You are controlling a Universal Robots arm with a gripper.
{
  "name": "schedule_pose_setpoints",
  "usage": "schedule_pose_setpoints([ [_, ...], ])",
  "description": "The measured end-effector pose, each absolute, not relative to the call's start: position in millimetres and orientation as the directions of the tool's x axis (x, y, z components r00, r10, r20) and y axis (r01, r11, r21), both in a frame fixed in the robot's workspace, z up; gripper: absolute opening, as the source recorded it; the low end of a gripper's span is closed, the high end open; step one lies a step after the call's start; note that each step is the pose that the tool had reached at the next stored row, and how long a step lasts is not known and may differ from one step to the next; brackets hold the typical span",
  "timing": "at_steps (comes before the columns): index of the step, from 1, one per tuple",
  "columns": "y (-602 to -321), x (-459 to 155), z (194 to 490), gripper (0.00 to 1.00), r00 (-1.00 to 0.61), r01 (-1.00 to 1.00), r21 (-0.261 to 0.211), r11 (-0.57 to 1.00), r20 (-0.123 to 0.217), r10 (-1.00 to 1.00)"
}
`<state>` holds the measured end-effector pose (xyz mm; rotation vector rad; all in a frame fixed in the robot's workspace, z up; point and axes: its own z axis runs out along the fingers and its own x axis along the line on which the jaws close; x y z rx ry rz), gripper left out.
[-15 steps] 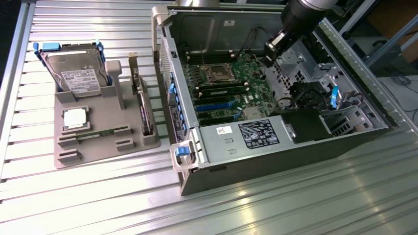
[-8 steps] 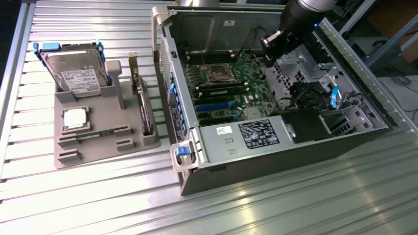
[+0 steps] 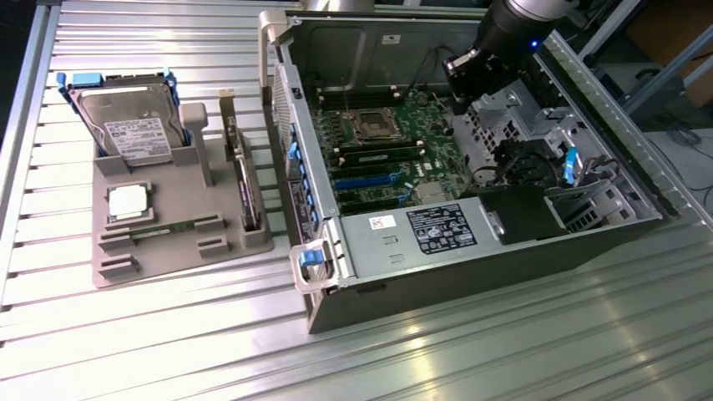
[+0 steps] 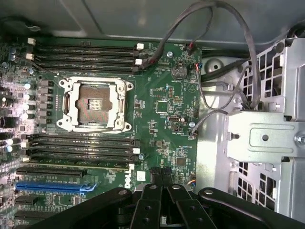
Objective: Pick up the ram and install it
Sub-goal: 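Press down the ram until it locks into place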
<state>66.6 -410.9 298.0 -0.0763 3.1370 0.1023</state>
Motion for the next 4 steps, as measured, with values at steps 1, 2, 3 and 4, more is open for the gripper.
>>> schedule_pose_setpoints([
  [1,-410.9,66.6,298.0,0.11,-0.999,-0.049,0.065,0.997,-0.004,-0.048],
  [2,-410.9,66.6,298.0,0.11,-0.999,-0.049,0.065,0.997,-0.004,-0.049],
  [3,-410.9,66.6,298.0,0.11,-0.999,-0.049,0.065,0.997,-0.004,-0.049],
  [4,-410.9,66.6,298.0,0.11,-0.999,-0.049,0.065,0.997,-0.004,-0.048],
])
